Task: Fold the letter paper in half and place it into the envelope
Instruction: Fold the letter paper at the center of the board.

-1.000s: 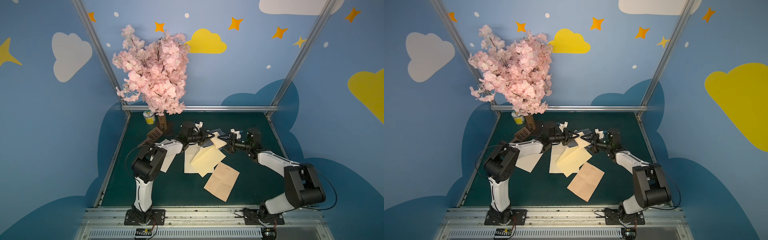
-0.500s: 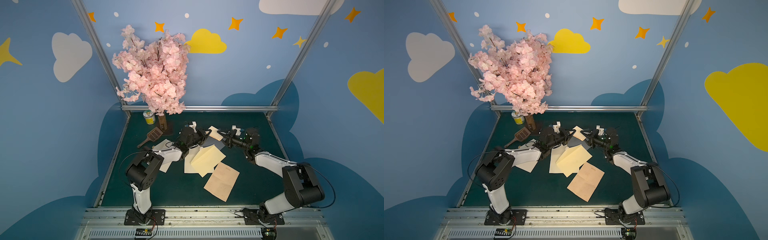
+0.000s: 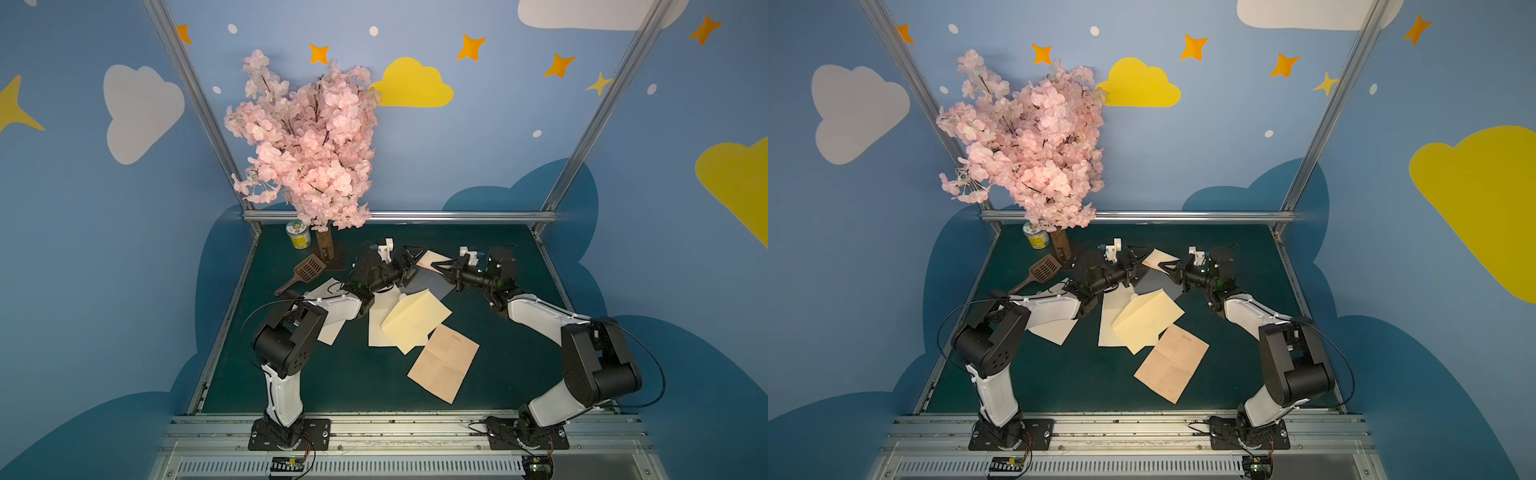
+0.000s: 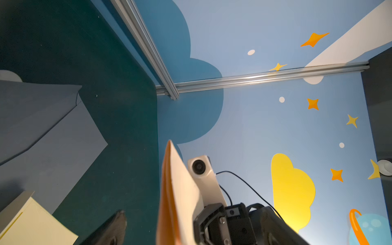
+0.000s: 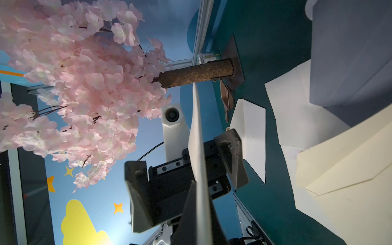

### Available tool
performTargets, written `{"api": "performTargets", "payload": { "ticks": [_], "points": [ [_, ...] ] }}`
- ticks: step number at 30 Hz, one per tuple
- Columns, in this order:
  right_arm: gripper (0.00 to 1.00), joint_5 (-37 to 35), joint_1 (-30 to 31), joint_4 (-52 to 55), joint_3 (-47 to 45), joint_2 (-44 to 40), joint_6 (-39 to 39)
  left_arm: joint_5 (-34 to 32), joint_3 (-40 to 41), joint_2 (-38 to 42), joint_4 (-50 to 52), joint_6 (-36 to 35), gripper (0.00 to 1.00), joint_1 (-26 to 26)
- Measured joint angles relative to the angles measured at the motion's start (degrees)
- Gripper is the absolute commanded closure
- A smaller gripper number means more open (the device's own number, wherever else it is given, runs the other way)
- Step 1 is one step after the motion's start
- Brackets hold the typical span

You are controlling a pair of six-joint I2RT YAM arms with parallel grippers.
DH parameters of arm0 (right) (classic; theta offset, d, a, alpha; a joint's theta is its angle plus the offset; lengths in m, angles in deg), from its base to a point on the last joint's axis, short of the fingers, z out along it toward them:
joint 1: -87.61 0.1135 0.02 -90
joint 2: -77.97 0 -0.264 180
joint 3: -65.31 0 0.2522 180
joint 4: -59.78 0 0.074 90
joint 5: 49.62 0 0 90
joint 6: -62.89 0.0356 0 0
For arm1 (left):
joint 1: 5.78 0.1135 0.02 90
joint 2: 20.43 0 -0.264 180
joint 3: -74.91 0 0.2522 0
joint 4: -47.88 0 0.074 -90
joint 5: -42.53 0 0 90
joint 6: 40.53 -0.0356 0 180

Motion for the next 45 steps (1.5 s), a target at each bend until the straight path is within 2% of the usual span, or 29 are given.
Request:
{"api": "performTargets", "payload": {
  "ticks": [5, 16, 19, 24, 30, 33, 38, 39, 40, 41, 42, 43, 45],
  "points": [
    [1.00, 6.1, -1.6, 0.0, 2.4, 1.7, -1.6, 8.7, -1.4, 0.0, 5.2, -4.4, 0.00, 3.4],
    [1.00, 17.2, -2.0, 6.0, 6.6, 5.1, -7.5, 27.6, -13.4, -0.6, 21.0, -20.0, 0.00, 8.0],
    [1.00, 18.6, -2.0, 9.9, 8.5, 5.1, -10.6, 31.0, -15.5, -1.7, 25.0, -23.5, 0.05, 8.1],
    [1.00, 19.7, -1.1, 20.8, 12.5, 5.1, -18.5, 34.1, -15.9, -3.7, 29.1, -26.3, 0.17, 8.0],
    [1.00, 20.3, 0.7, 35.0, 17.0, 5.1, -29.5, 35.3, -15.8, -4.3, 29.7, -26.1, 0.32, 8.0],
    [1.00, 20.3, 1.2, 41.2, 18.6, 5.1, -34.1, 35.8, -15.6, -4.3, 28.5, -25.2, 0.48, 8.0],
    [1.00, 20.1, 1.2, 48.3, 20.1, 5.1, -39.5, 36.7, -14.7, -4.5, 25.5, -22.8, 0.79, 8.0],
    [0.88, 19.9, 1.2, 49.0, 20.1, 5.1, -40.0, 36.9, -14.5, -4.6, 24.9, -22.4, 0.86, 8.0],
    [0.71, 19.8, 1.2, 49.5, 20.1, 5.1, -40.3, 37.0, -14.3, -4.7, 24.4, -21.9, 0.92, 8.0],
    [0.60, 19.5, 1.2, 49.9, 20.1, 5.1, -40.3, 37.1, -14.1, -4.7, 24.0, -21.5, 0.97, 8.0],
    [0.49, 19.2, 1.2, 50.0, 20.1, 5.0, -40.1, 37.1, -14.1, -4.8, 23.6, -21.0, 0.97, 8.0],
    [0.40, 18.9, 1.2, 49.6, 19.9, 4.9, -39.8, 37.0, -13.8, -4.8, 23.0, -20.6, 0.98, 8.0],
    [0.30, 18.3, 1.2, 47.8, 18.8, 4.1, -38.0, 36.7, -13.4, -4.8, 21.6, -19.3, 0.98, 8.0]
  ]
}}
